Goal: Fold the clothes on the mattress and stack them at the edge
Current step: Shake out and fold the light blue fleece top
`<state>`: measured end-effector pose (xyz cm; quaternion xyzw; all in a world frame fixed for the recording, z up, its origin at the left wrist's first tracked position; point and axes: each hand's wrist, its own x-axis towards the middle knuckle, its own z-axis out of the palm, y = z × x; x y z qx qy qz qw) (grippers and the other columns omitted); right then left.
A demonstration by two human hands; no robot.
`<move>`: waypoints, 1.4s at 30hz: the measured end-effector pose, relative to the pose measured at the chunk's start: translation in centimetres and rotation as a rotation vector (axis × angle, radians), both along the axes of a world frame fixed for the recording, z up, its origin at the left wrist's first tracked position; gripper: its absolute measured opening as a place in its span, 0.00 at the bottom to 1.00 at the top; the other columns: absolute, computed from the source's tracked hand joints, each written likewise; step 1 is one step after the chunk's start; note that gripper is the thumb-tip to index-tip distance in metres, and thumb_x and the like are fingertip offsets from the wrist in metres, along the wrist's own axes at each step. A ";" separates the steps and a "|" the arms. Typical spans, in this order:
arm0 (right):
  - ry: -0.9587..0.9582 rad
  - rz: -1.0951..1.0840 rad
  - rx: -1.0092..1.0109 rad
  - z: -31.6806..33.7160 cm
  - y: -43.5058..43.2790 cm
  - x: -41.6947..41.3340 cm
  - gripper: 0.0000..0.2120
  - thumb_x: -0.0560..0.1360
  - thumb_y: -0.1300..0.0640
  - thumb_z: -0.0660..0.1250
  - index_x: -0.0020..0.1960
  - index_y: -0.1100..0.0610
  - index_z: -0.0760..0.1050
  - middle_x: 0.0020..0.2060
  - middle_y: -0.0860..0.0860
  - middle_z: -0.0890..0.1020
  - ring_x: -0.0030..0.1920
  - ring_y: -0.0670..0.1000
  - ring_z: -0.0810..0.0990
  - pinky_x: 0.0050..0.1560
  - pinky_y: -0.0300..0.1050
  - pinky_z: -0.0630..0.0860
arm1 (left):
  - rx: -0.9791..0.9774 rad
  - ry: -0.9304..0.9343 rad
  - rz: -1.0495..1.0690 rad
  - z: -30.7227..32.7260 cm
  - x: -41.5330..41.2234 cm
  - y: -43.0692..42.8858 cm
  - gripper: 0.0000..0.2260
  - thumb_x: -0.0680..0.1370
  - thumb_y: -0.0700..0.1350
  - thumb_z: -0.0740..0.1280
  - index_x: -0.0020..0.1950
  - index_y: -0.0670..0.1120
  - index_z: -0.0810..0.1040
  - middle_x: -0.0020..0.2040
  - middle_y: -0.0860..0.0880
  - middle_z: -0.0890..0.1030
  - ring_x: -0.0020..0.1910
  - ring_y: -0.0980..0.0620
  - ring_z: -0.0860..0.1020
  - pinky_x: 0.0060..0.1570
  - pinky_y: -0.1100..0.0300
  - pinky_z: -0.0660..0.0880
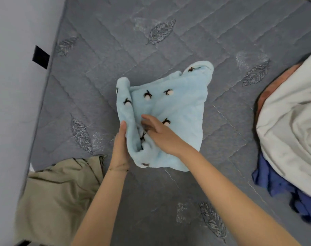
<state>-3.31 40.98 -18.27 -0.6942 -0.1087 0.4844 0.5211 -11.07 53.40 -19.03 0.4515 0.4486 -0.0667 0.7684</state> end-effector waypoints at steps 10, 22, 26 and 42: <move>-0.610 -0.285 -0.131 -2.4 -2.3 0.7 0.17 0.74 0.68 0.66 0.62 0.59 0.72 0.56 0.51 0.76 0.54 0.50 0.76 0.58 0.40 0.73 | 0.476 -0.140 -0.346 -0.9 -0.8 0.5 0.26 0.75 0.31 0.67 0.67 0.51 0.64 0.59 0.59 0.72 0.57 0.66 0.73 0.58 0.72 0.71; -0.817 -0.617 -0.170 -1.6 -3.9 1.8 0.26 0.81 0.44 0.54 0.76 0.52 0.60 0.76 0.50 0.61 0.77 0.51 0.54 0.75 0.59 0.53 | -0.001 -0.153 -0.209 -0.1 2.0 1.1 0.19 0.68 0.35 0.67 0.57 0.47 0.77 0.47 0.52 0.85 0.48 0.53 0.83 0.42 0.65 0.78; -0.705 -0.307 -0.327 -3.7 -3.2 1.5 0.32 0.79 0.40 0.59 0.78 0.46 0.53 0.78 0.48 0.54 0.78 0.51 0.46 0.76 0.59 0.44 | 0.328 -0.016 -0.262 -2.2 1.9 2.9 0.19 0.75 0.30 0.62 0.64 0.44 0.71 0.54 0.52 0.79 0.55 0.54 0.78 0.42 0.73 0.74; -0.923 0.183 -0.593 -8.0 -3.2 3.0 0.33 0.75 0.30 0.48 0.77 0.39 0.49 0.79 0.49 0.46 0.78 0.53 0.39 0.74 0.58 0.33 | 1.361 0.148 -1.025 -8.6 -2.7 1.1 0.39 0.71 0.75 0.45 0.76 0.59 0.39 0.79 0.46 0.48 0.77 0.40 0.52 0.74 0.40 0.52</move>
